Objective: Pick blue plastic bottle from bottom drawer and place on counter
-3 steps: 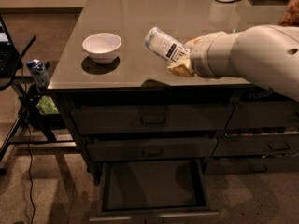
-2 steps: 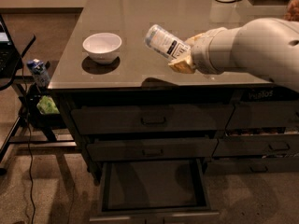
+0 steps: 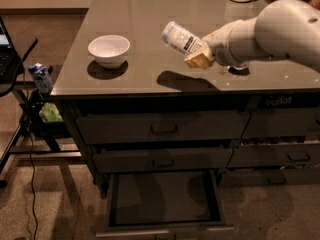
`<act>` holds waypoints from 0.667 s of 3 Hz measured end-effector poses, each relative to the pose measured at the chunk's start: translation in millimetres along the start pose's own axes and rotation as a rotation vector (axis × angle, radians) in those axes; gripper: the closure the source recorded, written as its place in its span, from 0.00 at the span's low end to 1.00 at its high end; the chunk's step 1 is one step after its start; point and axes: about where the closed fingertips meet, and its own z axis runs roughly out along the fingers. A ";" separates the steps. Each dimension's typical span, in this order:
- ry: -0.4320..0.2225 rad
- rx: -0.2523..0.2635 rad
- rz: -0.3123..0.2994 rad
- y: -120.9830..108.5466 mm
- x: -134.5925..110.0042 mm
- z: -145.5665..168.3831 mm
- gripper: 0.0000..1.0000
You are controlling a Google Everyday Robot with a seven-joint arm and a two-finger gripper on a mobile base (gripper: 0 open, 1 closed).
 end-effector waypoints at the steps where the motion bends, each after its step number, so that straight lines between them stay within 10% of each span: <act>1: 0.007 -0.034 0.020 -12.3 3.9 17.8 1.00; 2: 0.031 -0.064 0.030 -18.2 6.6 37.5 1.00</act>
Offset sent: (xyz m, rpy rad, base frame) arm 0.0631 0.0040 -0.0311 0.0011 0.1272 0.0271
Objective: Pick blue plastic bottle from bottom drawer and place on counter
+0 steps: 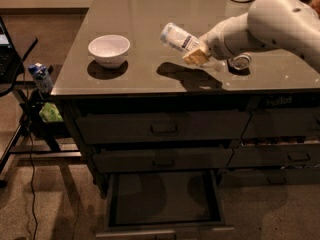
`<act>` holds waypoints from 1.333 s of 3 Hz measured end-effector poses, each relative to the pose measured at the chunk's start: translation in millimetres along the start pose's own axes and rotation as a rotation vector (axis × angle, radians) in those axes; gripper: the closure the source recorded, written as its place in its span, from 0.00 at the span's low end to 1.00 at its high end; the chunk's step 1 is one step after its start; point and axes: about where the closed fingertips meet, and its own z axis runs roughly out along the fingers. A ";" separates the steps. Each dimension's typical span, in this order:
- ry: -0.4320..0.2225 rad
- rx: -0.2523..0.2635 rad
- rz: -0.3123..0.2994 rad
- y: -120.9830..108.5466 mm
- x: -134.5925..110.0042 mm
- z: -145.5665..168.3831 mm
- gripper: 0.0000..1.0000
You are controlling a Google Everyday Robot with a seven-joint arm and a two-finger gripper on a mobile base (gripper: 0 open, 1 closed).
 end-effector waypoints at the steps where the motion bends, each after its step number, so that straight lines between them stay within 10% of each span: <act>1: 0.030 -0.051 0.000 1.1 2.9 23.9 1.00; 3: 0.070 -0.139 0.006 10.6 15.8 45.9 1.00; 4: 0.070 -0.153 0.011 12.4 16.8 45.2 0.81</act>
Offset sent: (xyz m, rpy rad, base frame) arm 0.0288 0.0195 -0.0577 -0.0242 0.1734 0.0951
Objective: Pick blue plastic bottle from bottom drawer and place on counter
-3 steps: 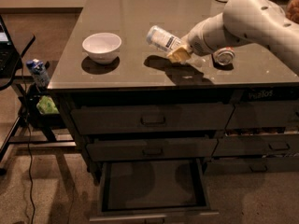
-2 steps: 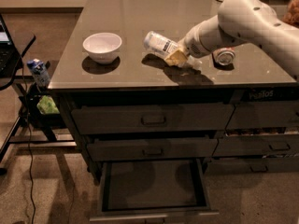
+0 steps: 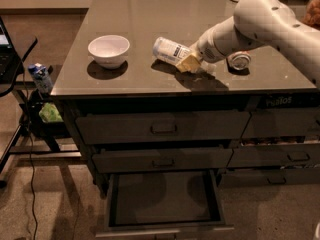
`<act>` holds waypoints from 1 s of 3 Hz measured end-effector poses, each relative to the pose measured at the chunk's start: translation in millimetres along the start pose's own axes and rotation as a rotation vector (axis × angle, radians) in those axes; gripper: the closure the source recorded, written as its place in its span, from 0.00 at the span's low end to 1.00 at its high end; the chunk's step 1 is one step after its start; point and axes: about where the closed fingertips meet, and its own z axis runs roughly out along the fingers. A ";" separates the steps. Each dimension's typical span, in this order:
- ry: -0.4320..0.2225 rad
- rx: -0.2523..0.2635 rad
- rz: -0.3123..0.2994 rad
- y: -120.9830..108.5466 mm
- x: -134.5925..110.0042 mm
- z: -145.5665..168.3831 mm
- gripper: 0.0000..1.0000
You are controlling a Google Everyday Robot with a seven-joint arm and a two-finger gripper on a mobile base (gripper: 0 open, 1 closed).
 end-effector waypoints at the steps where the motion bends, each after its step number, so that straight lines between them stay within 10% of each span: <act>1: 0.000 0.000 0.000 0.0 0.0 0.0 0.58; 3: 0.000 0.000 0.000 0.0 0.0 0.1 0.11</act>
Offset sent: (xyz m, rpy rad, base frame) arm 0.0000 0.0000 0.0000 0.0000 0.0000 0.0000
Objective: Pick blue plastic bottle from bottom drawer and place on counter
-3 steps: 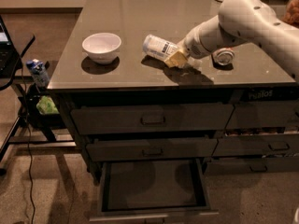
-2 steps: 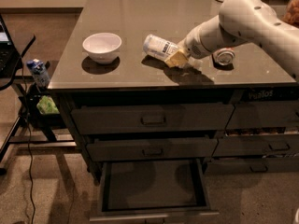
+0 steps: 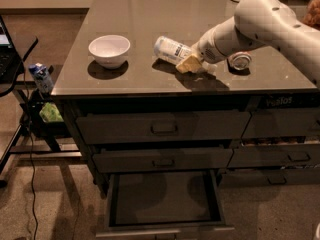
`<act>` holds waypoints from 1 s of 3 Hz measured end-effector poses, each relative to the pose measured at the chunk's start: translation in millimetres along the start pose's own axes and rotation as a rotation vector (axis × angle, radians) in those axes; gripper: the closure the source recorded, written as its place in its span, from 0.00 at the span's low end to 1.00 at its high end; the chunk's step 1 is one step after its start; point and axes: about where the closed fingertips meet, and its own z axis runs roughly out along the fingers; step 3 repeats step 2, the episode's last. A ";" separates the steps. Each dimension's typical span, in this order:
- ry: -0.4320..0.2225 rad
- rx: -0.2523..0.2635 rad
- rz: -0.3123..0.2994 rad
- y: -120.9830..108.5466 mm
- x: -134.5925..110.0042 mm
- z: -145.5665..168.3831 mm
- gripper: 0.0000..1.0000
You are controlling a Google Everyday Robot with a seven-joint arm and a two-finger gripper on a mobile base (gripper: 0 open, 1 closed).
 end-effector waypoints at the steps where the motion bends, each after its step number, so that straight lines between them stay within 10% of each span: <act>1: 0.000 0.000 0.000 0.2 0.0 0.2 0.00; 3: 0.000 0.000 0.000 0.2 0.0 0.3 0.00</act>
Offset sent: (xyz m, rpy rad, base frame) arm 0.0000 0.0000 0.0000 0.0000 0.0000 0.0000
